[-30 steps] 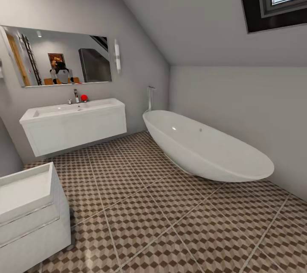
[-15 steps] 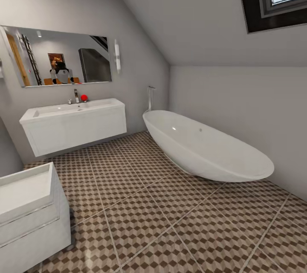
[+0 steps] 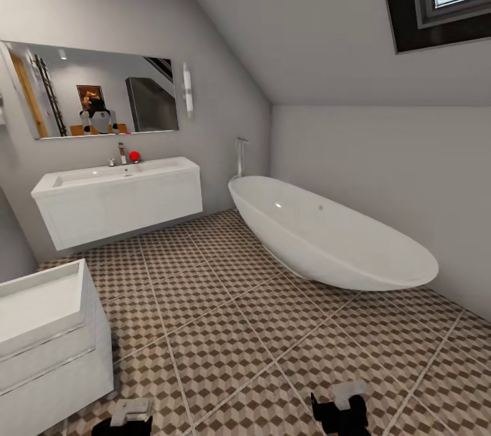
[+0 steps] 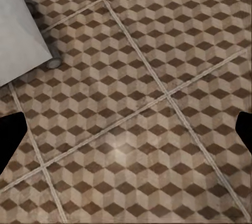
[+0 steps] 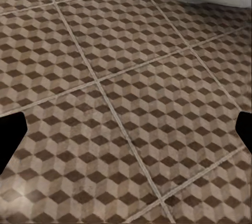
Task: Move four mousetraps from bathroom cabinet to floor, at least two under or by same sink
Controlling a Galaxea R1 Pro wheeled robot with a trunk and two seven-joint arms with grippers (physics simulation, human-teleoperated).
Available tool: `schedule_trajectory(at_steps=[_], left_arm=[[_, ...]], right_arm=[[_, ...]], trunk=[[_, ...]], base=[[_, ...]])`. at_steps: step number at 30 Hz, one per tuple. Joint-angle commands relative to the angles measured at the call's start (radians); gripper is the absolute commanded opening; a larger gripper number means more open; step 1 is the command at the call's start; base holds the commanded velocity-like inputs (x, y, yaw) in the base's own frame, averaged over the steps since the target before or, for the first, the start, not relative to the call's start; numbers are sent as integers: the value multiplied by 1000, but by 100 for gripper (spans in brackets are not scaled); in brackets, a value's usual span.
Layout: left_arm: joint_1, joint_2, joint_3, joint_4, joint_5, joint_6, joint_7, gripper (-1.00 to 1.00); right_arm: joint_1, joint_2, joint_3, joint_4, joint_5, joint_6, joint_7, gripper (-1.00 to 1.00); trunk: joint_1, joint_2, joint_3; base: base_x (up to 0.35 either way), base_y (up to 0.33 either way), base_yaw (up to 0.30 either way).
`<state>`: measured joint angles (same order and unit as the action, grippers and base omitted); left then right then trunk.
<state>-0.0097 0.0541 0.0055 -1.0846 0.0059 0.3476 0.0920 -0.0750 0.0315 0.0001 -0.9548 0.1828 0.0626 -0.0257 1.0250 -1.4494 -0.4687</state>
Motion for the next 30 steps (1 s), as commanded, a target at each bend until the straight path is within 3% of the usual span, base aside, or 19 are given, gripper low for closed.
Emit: schedule_trajectory(at_steps=[1,7,15,21,23,26,30], left_arm=[[-1,0,-1,-17,1,11,4,100],[-2,-10,-5,-59,-1,25,8,100],[-3,-15,-12,25,-3,-34,1,100],[-3,9,-15,48,-2,-200,0,100],[-3,16,-14,138,-4,-331,0,100],[-3,19,-12,237,-4,-463,0,100],[-3,20,-11,291,-6,-510,0,100]], right_arm=[[-7,0,0,-10,11,9,-3,100],[-38,-2,-1,-23,9,14,-1,100],[-41,-5,0,-2,8,-67,4,100],[-42,-4,1,94,7,-117,7,100],[-42,-3,2,143,7,-191,7,100],[-42,-1,3,192,8,-261,5,100],[-42,0,3,215,9,-284,2,100]], trunk=[[0,-1,-1],[0,-1,-1],[0,-1,-1],[0,-1,-1],[0,-1,-1],[0,-1,-1],[0,-1,-1]], base=[[0,0,0],[0,0,0],[0,0,0],[0,0,0],[0,0,0],[0,0,0],[0,0,0]])
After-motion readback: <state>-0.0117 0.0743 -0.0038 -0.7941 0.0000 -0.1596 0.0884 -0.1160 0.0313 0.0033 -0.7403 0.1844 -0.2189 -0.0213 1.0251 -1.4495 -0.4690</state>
